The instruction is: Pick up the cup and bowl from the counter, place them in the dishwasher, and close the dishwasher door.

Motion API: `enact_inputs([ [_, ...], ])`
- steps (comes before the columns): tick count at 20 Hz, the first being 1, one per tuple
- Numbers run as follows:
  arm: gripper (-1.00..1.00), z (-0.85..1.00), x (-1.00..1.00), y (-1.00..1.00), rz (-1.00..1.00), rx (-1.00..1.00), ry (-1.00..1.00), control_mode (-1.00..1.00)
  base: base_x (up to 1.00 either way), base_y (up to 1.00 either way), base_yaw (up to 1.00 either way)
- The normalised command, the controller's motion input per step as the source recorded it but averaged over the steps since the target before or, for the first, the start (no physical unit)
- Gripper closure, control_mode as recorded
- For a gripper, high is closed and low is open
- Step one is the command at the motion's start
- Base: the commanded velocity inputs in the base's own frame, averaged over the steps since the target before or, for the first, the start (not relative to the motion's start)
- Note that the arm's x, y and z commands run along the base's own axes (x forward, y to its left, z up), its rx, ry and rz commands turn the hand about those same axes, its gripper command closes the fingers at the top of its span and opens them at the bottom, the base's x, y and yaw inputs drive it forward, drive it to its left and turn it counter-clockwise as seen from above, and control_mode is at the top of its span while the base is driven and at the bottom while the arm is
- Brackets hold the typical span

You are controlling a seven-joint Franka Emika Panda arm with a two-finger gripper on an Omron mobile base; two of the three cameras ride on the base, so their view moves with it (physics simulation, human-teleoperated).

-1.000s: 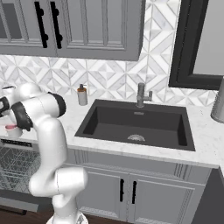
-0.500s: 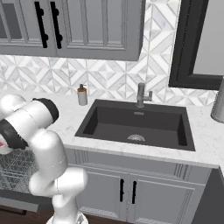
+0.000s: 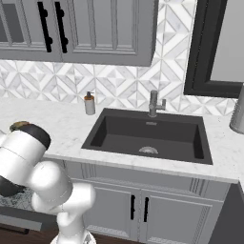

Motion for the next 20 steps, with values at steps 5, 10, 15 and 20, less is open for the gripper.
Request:
enact_inputs([
  [5,1.00,-0.02,-0.01,0.22,-0.21,0.00,0.00,-1.00,0.00,0.00,0.00],
  [10,1.00,0.00,0.00,0.35,-0.28,0.00,-0.09,-1.00,0.00,0.00,0.00],
  [15,1.00,0.00,0.12,0.36,-0.32,0.00,-0.01,-1.00,0.00,0.00,0.00],
  [20,1.00,-0.04,0.46,0.41,-0.13,0.00,0.07,-1.00,0.00,0.00,0.00],
])
